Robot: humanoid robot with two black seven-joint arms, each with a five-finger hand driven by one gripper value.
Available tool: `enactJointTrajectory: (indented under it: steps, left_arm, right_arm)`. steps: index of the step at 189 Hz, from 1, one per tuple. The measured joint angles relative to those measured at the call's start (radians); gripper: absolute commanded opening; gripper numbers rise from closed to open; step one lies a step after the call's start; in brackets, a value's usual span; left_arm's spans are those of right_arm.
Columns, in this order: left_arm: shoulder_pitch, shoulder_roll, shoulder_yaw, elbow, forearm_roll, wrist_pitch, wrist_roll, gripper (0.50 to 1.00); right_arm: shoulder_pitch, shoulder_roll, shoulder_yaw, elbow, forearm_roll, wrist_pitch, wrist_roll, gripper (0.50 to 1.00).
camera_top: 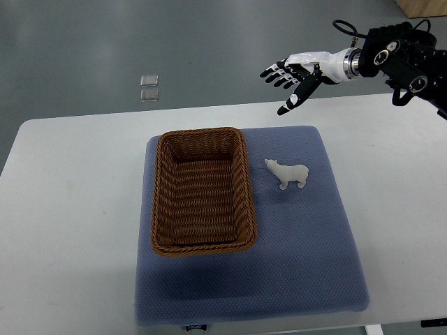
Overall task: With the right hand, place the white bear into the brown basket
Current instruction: 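Raise the right hand and move it over the white bear figurine, then lower the right hand onto the white bear and close fingers around it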
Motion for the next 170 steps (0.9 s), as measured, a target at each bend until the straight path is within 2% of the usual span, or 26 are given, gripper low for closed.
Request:
enactJointTrajectory:
  steps: [30, 45, 105, 128, 170]
  left_arm:
    - [0.000, 0.000, 0.000, 0.000, 0.000, 0.000, 0.000, 1.000]
    - [0.000, 0.000, 0.000, 0.000, 0.000, 0.000, 0.000, 1.000]
    - [0.000, 0.000, 0.001, -0.002, 0.000, 0.000, 0.001, 1.000]
    - [0.000, 0.000, 0.001, -0.003, 0.000, 0.000, 0.003, 1.000]
    - [0.000, 0.000, 0.001, -0.004, 0.000, 0.000, 0.003, 1.000]
  right_arm:
    - [0.087, -0.081, -0.110, 0.257, -0.020, 0.000, -0.026, 0.926]
    - [0.121, -0.112, -0.147, 0.350, -0.021, 0.000, -0.037, 0.924]
    - [0.151, -0.248, -0.179, 0.543, 0.000, -0.015, -0.108, 0.924]
    - [0.132, -0.274, -0.188, 0.589, 0.059, -0.073, -0.148, 0.924]
    - [0.084, -0.273, -0.215, 0.639, 0.185, -0.245, -0.240, 0.924]
